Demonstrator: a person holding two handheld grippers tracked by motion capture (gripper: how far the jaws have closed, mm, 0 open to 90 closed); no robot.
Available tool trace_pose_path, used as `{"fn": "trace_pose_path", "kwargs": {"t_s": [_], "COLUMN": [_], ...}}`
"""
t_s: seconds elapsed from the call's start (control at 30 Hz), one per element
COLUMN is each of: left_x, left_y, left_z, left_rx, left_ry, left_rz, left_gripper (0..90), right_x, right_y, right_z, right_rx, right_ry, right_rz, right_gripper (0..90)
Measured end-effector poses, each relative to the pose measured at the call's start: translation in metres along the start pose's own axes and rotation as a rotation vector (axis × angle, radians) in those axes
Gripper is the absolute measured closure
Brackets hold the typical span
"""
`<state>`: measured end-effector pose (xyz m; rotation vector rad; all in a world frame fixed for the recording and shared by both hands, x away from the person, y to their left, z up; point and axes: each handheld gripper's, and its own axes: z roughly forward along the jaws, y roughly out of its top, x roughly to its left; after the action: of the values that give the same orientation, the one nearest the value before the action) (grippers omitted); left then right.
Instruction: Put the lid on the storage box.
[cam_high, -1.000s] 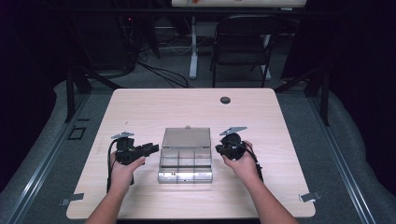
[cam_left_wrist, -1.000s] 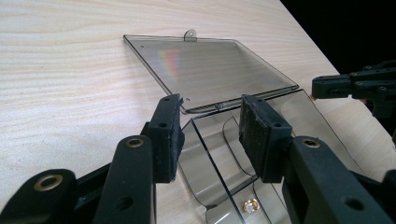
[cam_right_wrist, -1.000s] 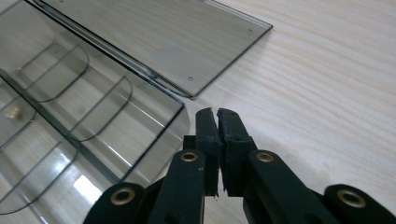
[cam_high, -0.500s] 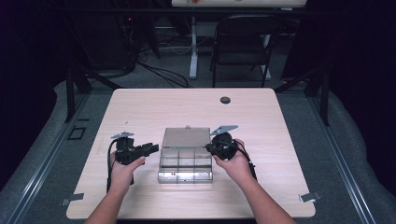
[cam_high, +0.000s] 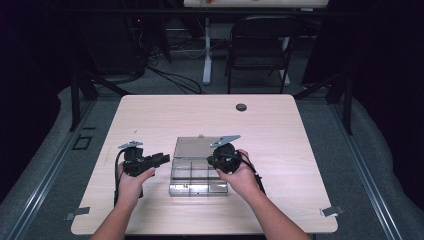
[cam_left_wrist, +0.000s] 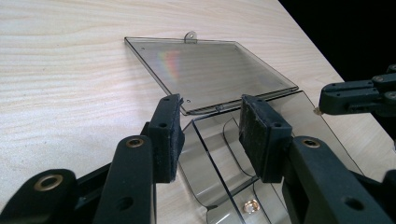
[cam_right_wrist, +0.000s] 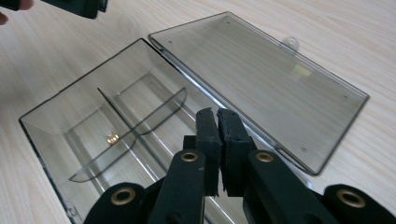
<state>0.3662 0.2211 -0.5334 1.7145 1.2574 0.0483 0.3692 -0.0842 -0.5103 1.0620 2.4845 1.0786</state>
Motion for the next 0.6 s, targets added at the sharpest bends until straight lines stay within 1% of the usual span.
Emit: {"fn": "trace_pose_path", "kwargs": {"t_s": [0.03,0.07,0.1,0.17,0.3,0.4,0.5,0.53,0.57,0.6], "left_x": [0.000,0.000,0.000,0.000,0.000,0.000,0.000,0.000,0.001,0.001], "left_y": [0.000,0.000,0.000,0.000,0.000,0.000,0.001,0.001,0.001,0.001], "left_z": [0.000,0.000,0.000,0.000,-0.001,-0.001,-0.001,-0.001,-0.001,-0.001], "left_rx": [0.000,0.001,0.001,-0.001,-0.004,-0.004,-0.004,-0.005,-0.004,-0.003], "left_ry": [0.000,0.000,0.000,0.000,0.001,0.001,0.001,0.002,0.003,0.004], "left_rz": [0.000,0.002,0.002,0.001,-0.003,-0.003,-0.004,-0.003,-0.005,-0.001], "left_gripper": [58.9,58.9,58.8,58.9,58.8,58.8,58.9,58.9,58.9,58.9], "right_x": [0.000,0.004,0.004,0.008,0.016,0.021,0.024,0.026,0.028,0.029], "right_y": [0.000,0.002,0.002,0.004,0.006,0.007,0.007,0.007,0.008,0.008], "right_z": [0.000,0.002,0.002,0.005,0.010,0.014,0.016,0.017,0.019,0.020], "right_rx": [0.000,0.008,0.008,0.006,0.009,0.013,0.018,0.013,0.023,0.022], "right_ry": [0.000,0.011,0.011,0.018,0.041,0.051,0.060,0.061,0.066,0.073], "right_rz": [0.000,-0.007,-0.007,-0.017,-0.021,-0.034,-0.041,-0.035,-0.047,-0.046], "right_gripper": [88.1,88.1,88.1,88.1,88.1,88.2,88.2,88.2,88.2,88.2]}}
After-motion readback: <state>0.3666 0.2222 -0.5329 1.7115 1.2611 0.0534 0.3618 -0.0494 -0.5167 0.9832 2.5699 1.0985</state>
